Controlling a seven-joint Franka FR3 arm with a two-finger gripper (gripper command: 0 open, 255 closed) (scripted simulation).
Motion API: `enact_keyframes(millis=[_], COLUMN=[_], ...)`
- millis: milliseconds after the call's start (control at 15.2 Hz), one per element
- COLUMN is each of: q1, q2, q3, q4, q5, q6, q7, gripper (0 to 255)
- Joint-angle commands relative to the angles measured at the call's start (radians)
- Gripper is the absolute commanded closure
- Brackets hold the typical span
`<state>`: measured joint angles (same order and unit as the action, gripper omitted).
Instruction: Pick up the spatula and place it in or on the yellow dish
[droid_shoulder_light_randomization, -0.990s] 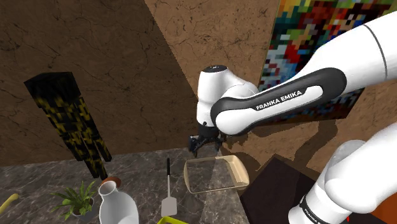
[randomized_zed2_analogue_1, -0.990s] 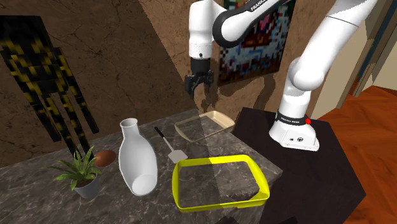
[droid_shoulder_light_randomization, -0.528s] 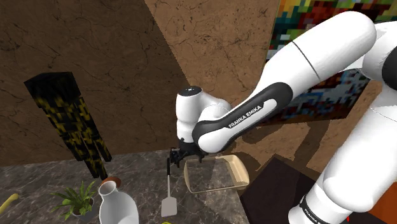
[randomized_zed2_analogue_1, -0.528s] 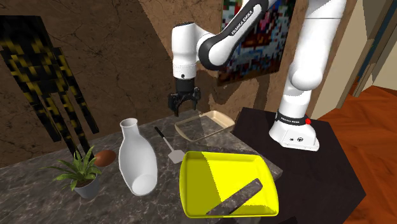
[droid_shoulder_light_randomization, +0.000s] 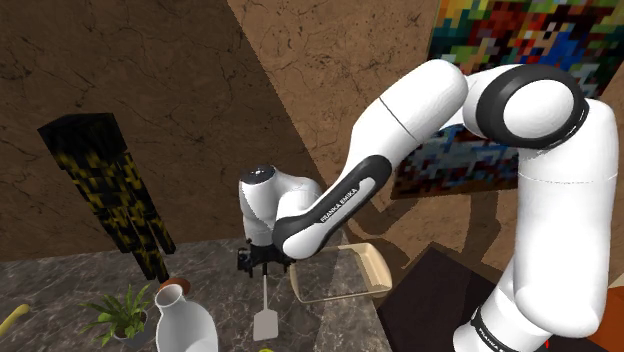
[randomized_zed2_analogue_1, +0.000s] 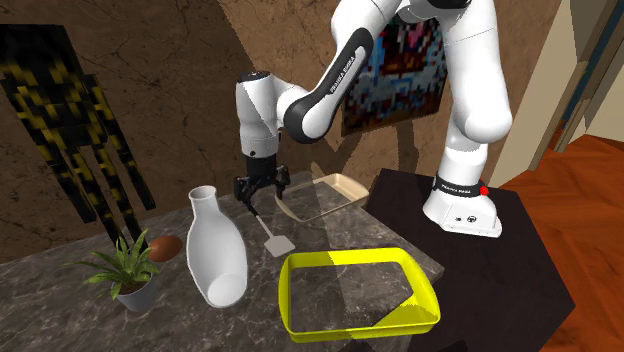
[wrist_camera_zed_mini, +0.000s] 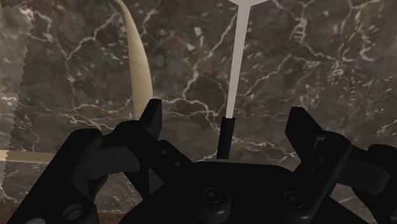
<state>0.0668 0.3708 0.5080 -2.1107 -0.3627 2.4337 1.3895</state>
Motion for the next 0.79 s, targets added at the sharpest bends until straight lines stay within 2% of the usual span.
enact_keyframes(millis=[0,462,726], q1=[0.035,0.064,0.066], q2=[0.063,0.139,0.146], q3=[-0.026,-0.068,-0.072], q4=[0.050,0.059,0.060], q5=[-0.040,-0.097,-0.101], q6=[0.005,0.066,0.071], q7=[0.055,0.092,0.095], gripper=[0,0,0])
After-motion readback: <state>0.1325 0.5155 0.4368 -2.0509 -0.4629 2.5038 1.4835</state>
